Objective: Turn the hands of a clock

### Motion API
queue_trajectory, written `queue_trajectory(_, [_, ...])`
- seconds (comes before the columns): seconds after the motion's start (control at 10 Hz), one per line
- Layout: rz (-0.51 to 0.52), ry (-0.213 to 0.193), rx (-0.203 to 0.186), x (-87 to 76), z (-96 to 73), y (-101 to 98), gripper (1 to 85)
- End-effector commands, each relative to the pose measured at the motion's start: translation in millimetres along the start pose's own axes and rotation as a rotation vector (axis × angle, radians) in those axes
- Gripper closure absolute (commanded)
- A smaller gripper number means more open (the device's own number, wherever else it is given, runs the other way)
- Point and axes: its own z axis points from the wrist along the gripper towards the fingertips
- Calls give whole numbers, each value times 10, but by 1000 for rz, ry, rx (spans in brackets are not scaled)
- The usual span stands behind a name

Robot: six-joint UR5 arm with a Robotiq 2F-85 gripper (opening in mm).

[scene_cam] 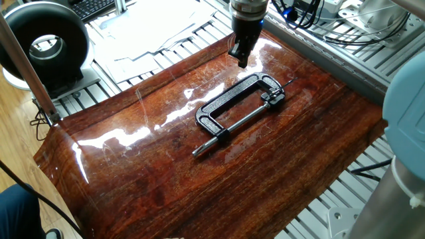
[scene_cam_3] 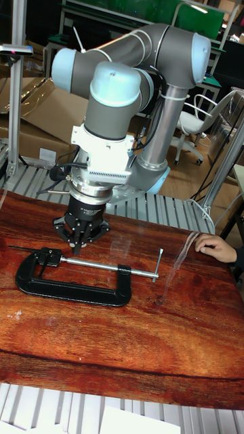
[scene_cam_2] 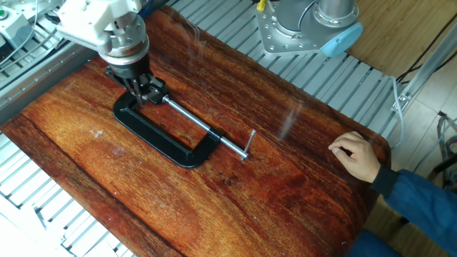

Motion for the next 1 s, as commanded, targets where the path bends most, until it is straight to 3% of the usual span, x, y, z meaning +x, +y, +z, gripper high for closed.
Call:
queue_trajectory(0.0, [-94, -10, 10, -59, 72, -230, 847])
queue_trajectory(0.1, [-147, -8, 13, -44, 259, -469, 847])
queue_trajectory(0.2, [-194, -13, 40, -34, 420, -656, 847])
queue_trajectory(0.3, [-230, -4, 32, 13, 531, -712, 847])
queue_trajectory(0.5, [-409, 41, 34, 205, 602, -815, 847])
queue_trajectory(0.9, [-635, 50, 84, 484, 780, -1119, 847])
